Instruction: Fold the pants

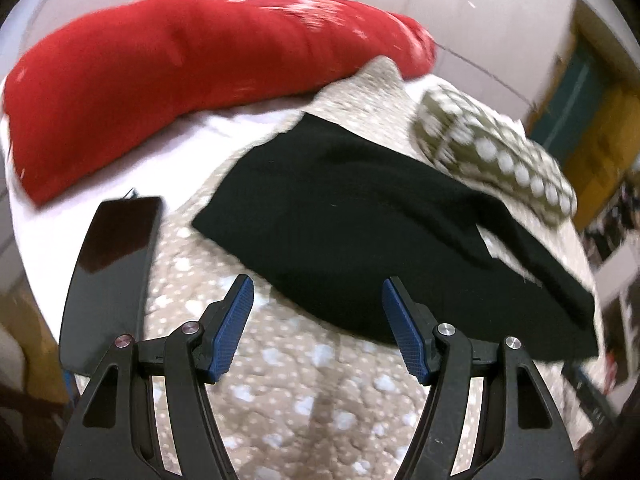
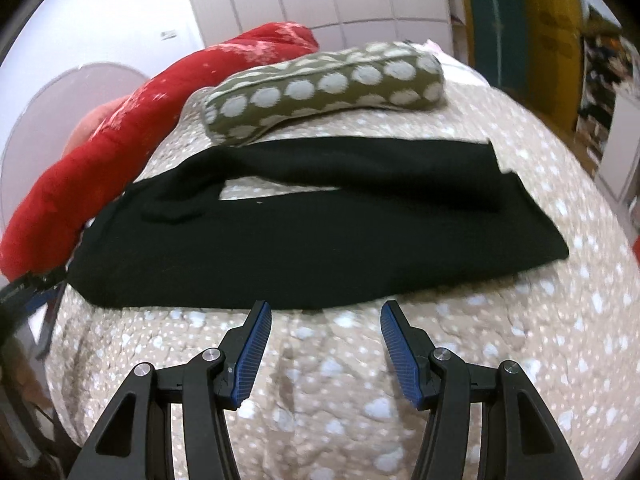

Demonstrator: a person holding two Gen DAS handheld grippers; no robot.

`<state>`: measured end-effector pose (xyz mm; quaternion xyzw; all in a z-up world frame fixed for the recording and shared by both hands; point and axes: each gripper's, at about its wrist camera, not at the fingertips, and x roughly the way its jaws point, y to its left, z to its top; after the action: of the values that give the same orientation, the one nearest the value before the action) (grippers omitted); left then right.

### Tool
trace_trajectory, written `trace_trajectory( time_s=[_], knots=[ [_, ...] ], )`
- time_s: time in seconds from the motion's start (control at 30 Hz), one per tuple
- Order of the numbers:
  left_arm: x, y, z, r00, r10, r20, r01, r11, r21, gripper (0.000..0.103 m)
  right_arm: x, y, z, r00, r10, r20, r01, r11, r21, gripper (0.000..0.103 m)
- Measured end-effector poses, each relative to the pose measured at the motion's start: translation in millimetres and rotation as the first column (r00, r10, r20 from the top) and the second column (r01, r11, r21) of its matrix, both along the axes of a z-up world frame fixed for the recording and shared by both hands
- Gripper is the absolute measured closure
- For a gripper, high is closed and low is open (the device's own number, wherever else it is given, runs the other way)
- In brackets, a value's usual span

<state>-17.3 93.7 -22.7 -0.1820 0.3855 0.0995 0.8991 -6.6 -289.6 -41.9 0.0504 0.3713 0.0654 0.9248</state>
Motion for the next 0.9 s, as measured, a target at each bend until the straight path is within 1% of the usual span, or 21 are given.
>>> trace_trajectory(
  time_s=[0.1,0.17,0.2,0.27,0.4,0.43,0.47,0.5,0.53,0.57,0.6,0.63,0.67,0.7,0.8,0.9],
  knots=[
    [3.6,13.5,-12.8,0.999,0.044,-0.030,-0.046,0.998,-0.054,0.036,1.1,-10.5,-5.7,1.000,-0.013,-0.013,0.014,0.999,0.042,0.048],
    [12.1,19.4,-23.3,0.997,0.058,-0.059,-0.064,0.994,-0.091,0.036,8.2,-13.8,-12.6,0.999,-0.021,-0.045,0.025,0.996,0.083,0.048],
    [16.2,19.9,-26.4,0.996,0.061,-0.069,-0.068,0.992,-0.104,0.036,13.4,-15.1,-16.4,0.998,-0.023,-0.053,0.029,0.992,0.120,0.048],
    [24.4,21.4,-31.1,0.996,0.059,-0.074,-0.068,0.989,-0.129,0.036,19.6,-16.5,-20.1,0.999,-0.030,-0.046,0.037,0.986,0.160,0.048],
    [49.0,18.7,-41.8,0.995,0.042,-0.091,-0.054,0.989,-0.141,0.036,38.0,-18.2,-28.0,0.998,-0.045,-0.050,0.056,0.963,0.262,0.048],
    [54.8,18.3,-44.8,0.995,0.038,-0.092,-0.051,0.987,-0.150,0.036,43.1,-18.9,-29.3,0.997,-0.051,-0.053,0.064,0.955,0.288,0.050],
    [59.3,17.7,-46.4,0.996,0.032,-0.089,-0.045,0.987,-0.156,0.036,47.9,-19.3,-29.9,0.997,-0.057,-0.051,0.070,0.949,0.308,0.056],
    [63.7,16.2,-47.2,0.996,0.022,-0.085,-0.035,0.987,-0.154,0.041,53.4,-19.5,-30.5,0.997,-0.063,-0.055,0.077,0.944,0.321,0.067],
    [67.9,14.7,-47.2,0.996,0.011,-0.084,-0.024,0.988,-0.151,0.062,57.0,-20.2,-31.4,0.996,-0.072,-0.058,0.087,0.943,0.322,0.080],
    [70.8,13.2,-47.2,0.996,-0.004,-0.092,-0.010,0.989,-0.148,0.073,59.4,-21.8,-31.9,0.995,-0.083,-0.058,0.097,0.941,0.325,0.090],
    [72.9,12.6,-46.5,0.995,-0.022,-0.098,0.005,0.987,-0.161,0.086,59.8,-23.8,-31.8,0.995,-0.089,-0.055,0.102,0.935,0.338,0.092],
    [73.1,12.3,-44.8,0.995,-0.032,-0.097,0.015,0.984,-0.176,0.090,59.0,-25.1,-30.5,0.995,-0.087,-0.049,0.099,0.933,0.347,0.094],
    [71.1,11.7,-40.3,0.995,-0.040,-0.092,0.024,0.985,-0.173,0.091,56.2,-25.4,-27.8,0.996,-0.083,-0.031,0.088,0.936,0.341,0.097],
    [69.4,11.2,-35.9,0.996,-0.045,-0.083,0.031,0.986,-0.165,0.092,52.0,-24.3,-23.0,0.997,-0.073,-0.018,0.075,0.940,0.334,0.098],
    [55.9,11.2,-16.7,0.997,-0.068,-0.046,0.060,0.985,-0.160,0.093,36.4,-20.1,-6.4,0.999,-0.037,0.015,0.031,0.951,0.308,0.098],
    [36.6,11.5,3.1,0.996,-0.090,-0.016,0.087,0.989,-0.124,0.093,11.6,-18.6,9.8,0.999,0.006,0.036,-0.016,0.959,0.283,0.099]
  ],
)
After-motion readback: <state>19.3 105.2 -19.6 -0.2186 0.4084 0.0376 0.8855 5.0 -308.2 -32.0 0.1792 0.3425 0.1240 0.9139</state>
